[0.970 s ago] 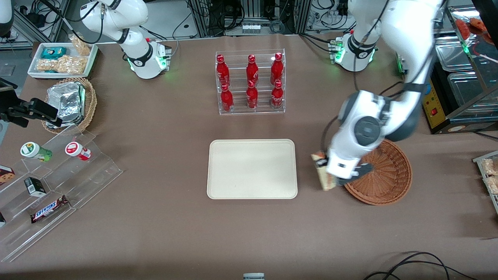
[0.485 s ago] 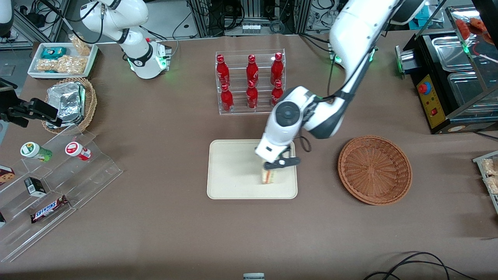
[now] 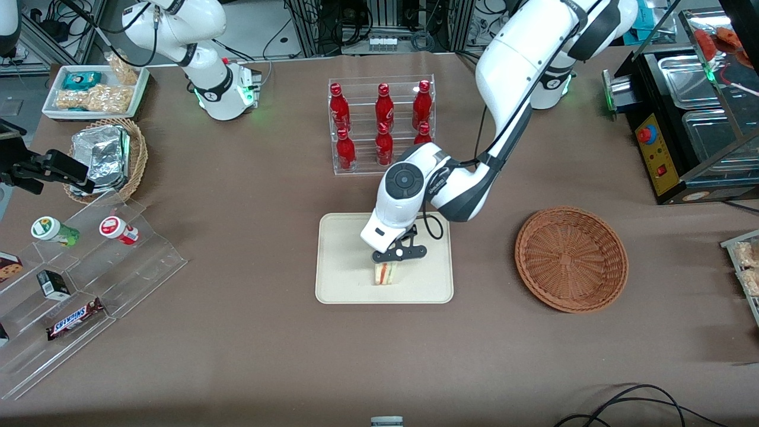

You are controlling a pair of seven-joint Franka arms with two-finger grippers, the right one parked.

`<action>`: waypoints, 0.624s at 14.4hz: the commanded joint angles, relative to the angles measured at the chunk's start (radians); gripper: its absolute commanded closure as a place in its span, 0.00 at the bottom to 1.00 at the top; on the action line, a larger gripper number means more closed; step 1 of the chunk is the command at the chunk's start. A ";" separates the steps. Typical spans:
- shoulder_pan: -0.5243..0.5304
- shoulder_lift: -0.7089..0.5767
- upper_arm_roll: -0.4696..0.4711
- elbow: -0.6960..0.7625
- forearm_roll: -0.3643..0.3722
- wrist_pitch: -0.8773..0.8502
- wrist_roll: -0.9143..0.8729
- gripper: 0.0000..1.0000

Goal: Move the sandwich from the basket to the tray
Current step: 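Lower the sandwich onto the tray and open the left gripper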

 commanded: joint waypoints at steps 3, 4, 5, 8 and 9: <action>-0.018 0.040 0.013 0.043 0.065 -0.001 -0.073 0.44; -0.017 0.034 0.012 0.041 0.058 -0.002 -0.077 0.00; -0.017 0.025 0.012 0.041 0.061 -0.002 -0.077 0.00; -0.015 -0.084 0.012 0.018 0.055 -0.059 -0.085 0.00; -0.015 -0.128 0.013 0.014 0.058 -0.126 -0.089 0.00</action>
